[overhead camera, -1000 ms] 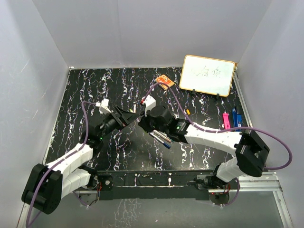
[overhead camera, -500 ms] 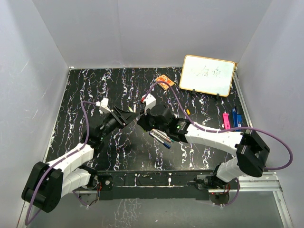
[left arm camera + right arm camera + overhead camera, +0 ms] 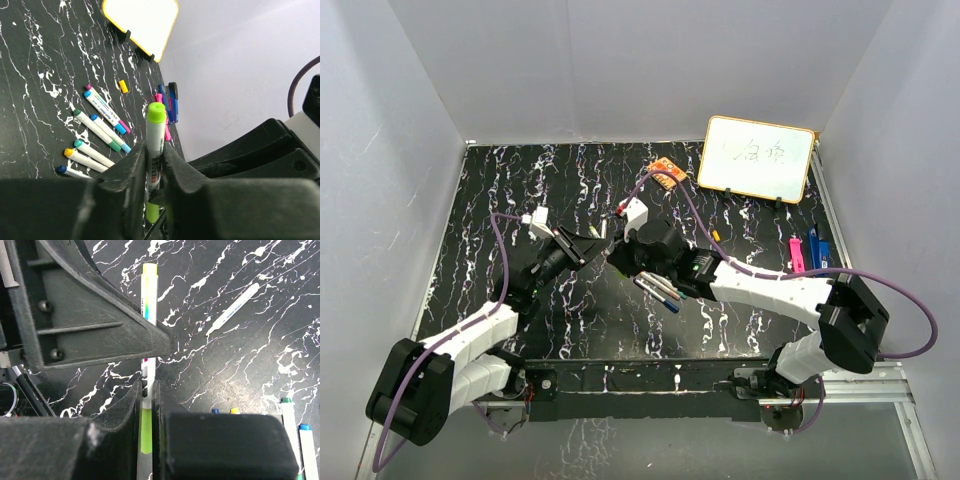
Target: Open the pen caps
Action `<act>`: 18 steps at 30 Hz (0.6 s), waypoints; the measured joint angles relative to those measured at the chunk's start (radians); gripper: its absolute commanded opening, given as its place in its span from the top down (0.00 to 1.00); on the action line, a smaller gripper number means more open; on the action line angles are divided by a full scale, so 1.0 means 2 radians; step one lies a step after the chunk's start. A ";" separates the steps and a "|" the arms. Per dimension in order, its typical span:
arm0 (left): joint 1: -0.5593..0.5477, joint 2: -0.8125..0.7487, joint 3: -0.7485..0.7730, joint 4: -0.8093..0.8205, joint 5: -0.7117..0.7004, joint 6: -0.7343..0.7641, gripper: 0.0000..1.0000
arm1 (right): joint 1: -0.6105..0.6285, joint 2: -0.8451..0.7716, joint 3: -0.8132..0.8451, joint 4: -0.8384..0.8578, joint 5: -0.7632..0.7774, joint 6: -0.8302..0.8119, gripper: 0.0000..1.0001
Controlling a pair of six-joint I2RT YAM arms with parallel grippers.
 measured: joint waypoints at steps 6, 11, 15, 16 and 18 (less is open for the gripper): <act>0.000 0.000 0.000 -0.004 -0.003 0.004 1.00 | -0.002 -0.002 0.000 0.000 -0.003 0.003 0.54; 0.000 -0.006 0.000 -0.023 -0.010 0.004 1.00 | -0.002 -0.002 0.001 -0.008 -0.007 -0.002 0.41; 0.000 -0.018 0.010 -0.064 -0.020 0.014 1.00 | -0.002 -0.002 0.010 -0.028 -0.008 -0.007 0.42; 0.000 -0.020 0.015 -0.071 -0.022 0.018 1.00 | -0.002 -0.003 0.011 -0.031 -0.010 -0.009 0.43; 0.000 -0.023 0.023 -0.076 -0.022 0.023 1.00 | -0.002 -0.006 0.011 -0.038 -0.013 -0.014 0.44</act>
